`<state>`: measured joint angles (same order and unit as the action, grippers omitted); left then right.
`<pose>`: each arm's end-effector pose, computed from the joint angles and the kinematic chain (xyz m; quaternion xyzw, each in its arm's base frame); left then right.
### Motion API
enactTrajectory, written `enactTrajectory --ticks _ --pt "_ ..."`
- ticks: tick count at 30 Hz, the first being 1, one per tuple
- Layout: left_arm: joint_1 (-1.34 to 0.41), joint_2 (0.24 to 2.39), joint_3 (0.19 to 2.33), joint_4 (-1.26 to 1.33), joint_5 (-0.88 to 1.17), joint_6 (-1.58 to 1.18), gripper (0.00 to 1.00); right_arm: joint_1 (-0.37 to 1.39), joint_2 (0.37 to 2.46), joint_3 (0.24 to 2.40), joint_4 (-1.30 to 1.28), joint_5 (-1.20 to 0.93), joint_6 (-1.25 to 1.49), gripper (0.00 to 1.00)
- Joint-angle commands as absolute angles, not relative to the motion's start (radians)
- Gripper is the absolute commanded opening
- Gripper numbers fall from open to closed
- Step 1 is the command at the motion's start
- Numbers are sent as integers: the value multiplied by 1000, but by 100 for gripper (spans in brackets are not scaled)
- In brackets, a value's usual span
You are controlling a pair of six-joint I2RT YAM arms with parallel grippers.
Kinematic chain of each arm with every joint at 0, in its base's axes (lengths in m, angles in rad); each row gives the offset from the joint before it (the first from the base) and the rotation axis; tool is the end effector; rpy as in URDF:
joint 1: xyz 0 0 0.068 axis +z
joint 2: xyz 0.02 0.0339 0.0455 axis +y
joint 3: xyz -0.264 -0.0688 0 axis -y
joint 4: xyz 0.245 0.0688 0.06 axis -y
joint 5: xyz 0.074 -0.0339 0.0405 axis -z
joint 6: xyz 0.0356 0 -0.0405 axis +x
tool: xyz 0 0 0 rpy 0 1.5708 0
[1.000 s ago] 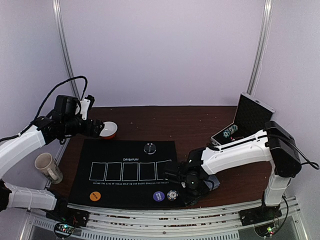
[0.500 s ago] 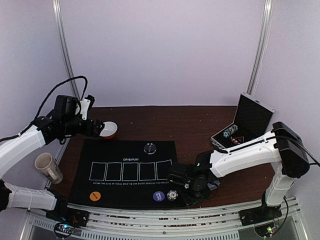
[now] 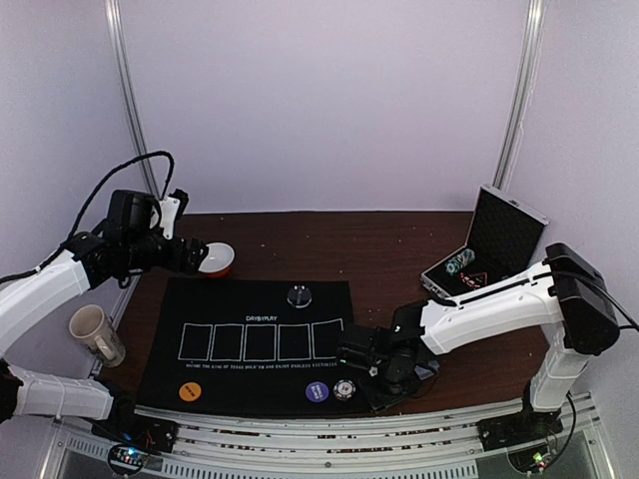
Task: Distribute texas hold em gaming equipment
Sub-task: Pick up the pile of poker chips from the corner of the board.
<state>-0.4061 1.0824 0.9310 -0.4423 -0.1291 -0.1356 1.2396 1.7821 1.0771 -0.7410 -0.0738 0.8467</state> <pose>0.2204 -0.0898 0.3078 0.0888 0.8772 -0.0704 0.4665 0.0998 0.2982 0.1499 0.1969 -0.9777 -0.0724 0.0004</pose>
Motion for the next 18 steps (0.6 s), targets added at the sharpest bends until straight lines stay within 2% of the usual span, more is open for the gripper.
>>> enactTrajectory --ticks 1,18 --pt "-410 1067 943 -408 -123 -124 98 1255 1846 1056 -754 -75 871 0" --pt "-410 1066 940 -409 -123 -123 98 1244 1794 1142 -836 -28 864 0"
